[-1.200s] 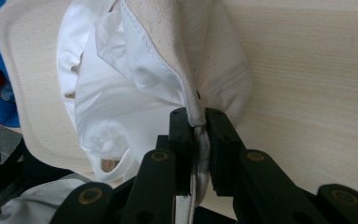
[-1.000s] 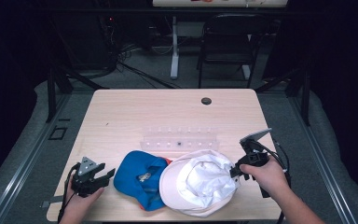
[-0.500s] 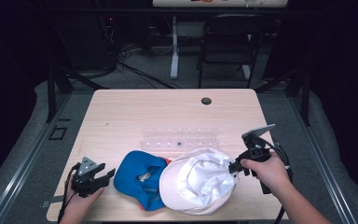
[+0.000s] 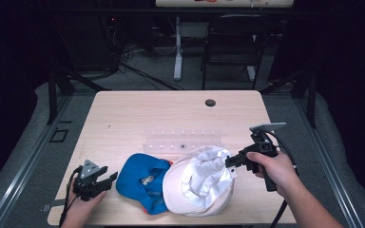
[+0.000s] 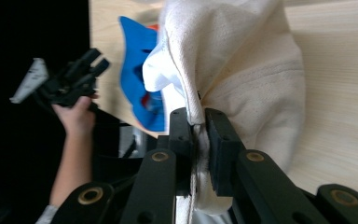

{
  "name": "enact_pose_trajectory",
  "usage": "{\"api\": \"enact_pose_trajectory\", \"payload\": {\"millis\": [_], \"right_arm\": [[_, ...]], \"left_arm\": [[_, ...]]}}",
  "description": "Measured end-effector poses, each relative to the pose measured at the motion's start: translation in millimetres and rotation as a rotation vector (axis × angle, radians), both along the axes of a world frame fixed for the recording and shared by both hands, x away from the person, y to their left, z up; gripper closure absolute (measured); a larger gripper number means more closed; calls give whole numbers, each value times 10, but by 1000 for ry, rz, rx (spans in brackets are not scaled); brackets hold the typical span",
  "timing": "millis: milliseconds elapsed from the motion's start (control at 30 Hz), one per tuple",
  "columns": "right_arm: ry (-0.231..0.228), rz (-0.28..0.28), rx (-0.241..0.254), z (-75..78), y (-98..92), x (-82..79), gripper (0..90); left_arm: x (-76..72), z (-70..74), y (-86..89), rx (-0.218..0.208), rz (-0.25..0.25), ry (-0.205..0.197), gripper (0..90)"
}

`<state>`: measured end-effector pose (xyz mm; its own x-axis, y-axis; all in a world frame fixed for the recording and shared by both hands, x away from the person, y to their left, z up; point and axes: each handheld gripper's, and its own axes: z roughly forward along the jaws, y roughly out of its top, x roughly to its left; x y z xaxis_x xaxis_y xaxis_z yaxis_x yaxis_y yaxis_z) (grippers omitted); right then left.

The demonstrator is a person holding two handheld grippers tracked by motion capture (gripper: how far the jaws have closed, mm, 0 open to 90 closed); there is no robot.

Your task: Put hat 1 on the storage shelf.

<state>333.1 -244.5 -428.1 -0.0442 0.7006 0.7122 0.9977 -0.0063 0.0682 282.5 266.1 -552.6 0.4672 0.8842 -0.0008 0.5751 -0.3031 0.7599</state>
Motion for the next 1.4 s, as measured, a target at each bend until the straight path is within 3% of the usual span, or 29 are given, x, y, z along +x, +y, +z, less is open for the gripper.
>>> {"api": "enact_pose_trajectory", "payload": {"millis": [33,200,433,533,600,800,1000,1200,1400], "right_arm": [[-1,-31,17,7,22,-6,819],[-3,-30,96,36,38,-5,820],[-11,-18,166,108,100,2,820],[-17,-30,175,145,142,0,821],[-21,0,168,155,132,7,821],[-28,-19,177,199,147,18,820],[-67,8,199,402,208,52,820],[-104,-4,211,599,218,64,820],[-125,-34,214,685,132,80,820]], "left_arm": [[1,1,0,0,-1,0,516],[0,2,-15,4,-6,5,516],[-1,11,2,6,-7,5,516],[1,4,0,2,-3,-2,516],[-2,8,-1,4,-5,2,517],[-1,5,-1,3,-3,-3,516],[-6,9,-8,4,-3,3,516],[-4,6,-1,0,-4,-4,516],[-7,6,-12,2,-5,-3,516]]}}
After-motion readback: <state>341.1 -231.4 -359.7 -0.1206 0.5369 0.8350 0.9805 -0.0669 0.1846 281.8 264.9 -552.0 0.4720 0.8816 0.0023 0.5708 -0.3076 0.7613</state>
